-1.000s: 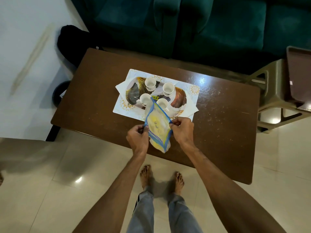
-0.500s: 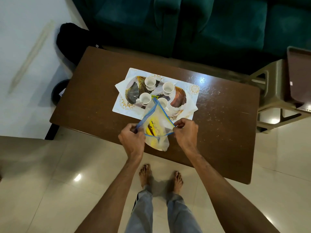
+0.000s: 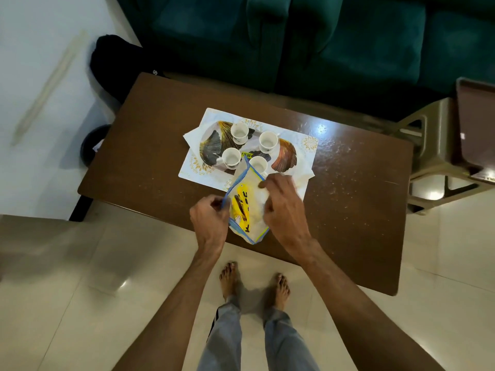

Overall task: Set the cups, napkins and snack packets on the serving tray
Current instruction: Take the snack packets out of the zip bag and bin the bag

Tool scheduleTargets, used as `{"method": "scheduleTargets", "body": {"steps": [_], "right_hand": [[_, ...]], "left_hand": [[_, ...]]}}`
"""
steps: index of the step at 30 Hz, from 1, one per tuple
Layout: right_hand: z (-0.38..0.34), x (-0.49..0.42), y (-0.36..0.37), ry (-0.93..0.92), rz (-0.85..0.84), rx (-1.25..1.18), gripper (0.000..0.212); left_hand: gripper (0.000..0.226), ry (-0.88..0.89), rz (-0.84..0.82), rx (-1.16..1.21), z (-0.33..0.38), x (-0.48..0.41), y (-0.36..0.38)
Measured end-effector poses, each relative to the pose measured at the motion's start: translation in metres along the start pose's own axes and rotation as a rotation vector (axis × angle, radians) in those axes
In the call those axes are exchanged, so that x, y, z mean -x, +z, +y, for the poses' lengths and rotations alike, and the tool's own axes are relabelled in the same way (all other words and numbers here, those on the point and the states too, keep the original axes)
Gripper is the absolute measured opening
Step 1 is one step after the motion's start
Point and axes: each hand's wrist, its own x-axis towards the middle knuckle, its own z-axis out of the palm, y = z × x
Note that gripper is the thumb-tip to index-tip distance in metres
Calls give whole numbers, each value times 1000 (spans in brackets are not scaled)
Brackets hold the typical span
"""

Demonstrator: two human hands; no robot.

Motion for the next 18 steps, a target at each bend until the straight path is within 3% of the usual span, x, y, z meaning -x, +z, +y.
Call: {"method": "scheduleTargets", "body": {"steps": [2,4,7,11,18], "right_hand": [[-6,-8,11,-67,-163,-170,25],[-4,-14,21,72,-391,-251,24],[11,-17,30,273,-671,12,32],[11,-19,38,342,-698,199,26],[8,-31,71,466,-701,55,31]], "left_hand": [[17,1,15,37,2,4,1],[18,-16,34,77,5,7,0],[14,-29,60,139,8,7,0],[11,-19,44,157,7,4,2],[11,13,-1,188,4,0,7]]}}
